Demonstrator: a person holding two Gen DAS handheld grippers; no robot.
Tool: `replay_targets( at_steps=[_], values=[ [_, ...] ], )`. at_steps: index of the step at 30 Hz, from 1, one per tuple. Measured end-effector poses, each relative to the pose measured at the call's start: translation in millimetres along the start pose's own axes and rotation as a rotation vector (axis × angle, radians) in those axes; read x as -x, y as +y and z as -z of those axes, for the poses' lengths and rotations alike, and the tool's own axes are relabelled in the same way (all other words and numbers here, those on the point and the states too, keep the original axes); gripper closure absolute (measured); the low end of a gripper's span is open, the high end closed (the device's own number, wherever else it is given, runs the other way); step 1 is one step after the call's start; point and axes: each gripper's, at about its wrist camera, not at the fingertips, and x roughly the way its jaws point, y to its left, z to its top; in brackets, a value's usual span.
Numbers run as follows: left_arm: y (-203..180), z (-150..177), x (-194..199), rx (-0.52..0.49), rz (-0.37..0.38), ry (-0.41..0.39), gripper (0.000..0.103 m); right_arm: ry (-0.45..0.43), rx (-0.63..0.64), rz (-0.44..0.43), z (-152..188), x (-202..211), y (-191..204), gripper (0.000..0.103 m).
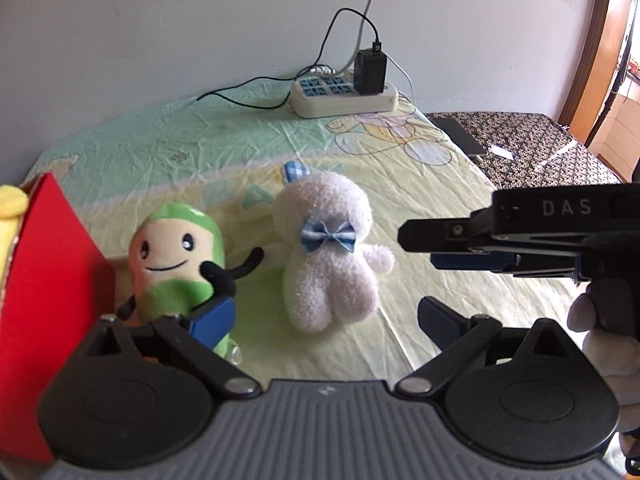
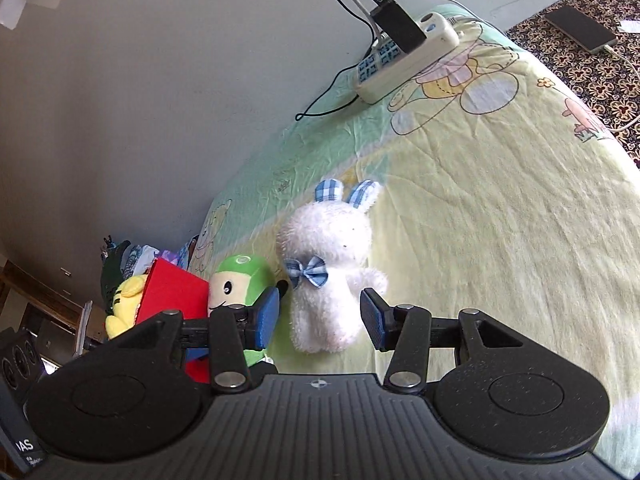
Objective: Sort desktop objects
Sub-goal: 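Move the right gripper to the white bear plush with blue bow tie, then close the right gripper around the white bear's body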
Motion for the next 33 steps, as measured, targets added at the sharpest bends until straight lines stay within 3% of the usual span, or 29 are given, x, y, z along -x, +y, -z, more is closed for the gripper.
replay_targets(
  at_steps=[14,21,25,33],
  values=[
    [6,-30,-59,-0.003,0.025,0.041,0.007,0.084,0.011,-0.054,-27,-54,-20,0.052],
    [16,-40,-84,0.027,0.043,0.084,0.020,0.115,0.029,-0.106,-34,-79,-20,0.048],
    [20,-41,-90,0.033,0.022,0.082,0.023,0.133,0.046,-0.120,-35,-92,-16,0.041],
    [21,-42,-86,0.039,0.037,0.080,0.027,0.149,0.059,-0.130,-37,-95,-12,0.044]
  ],
)
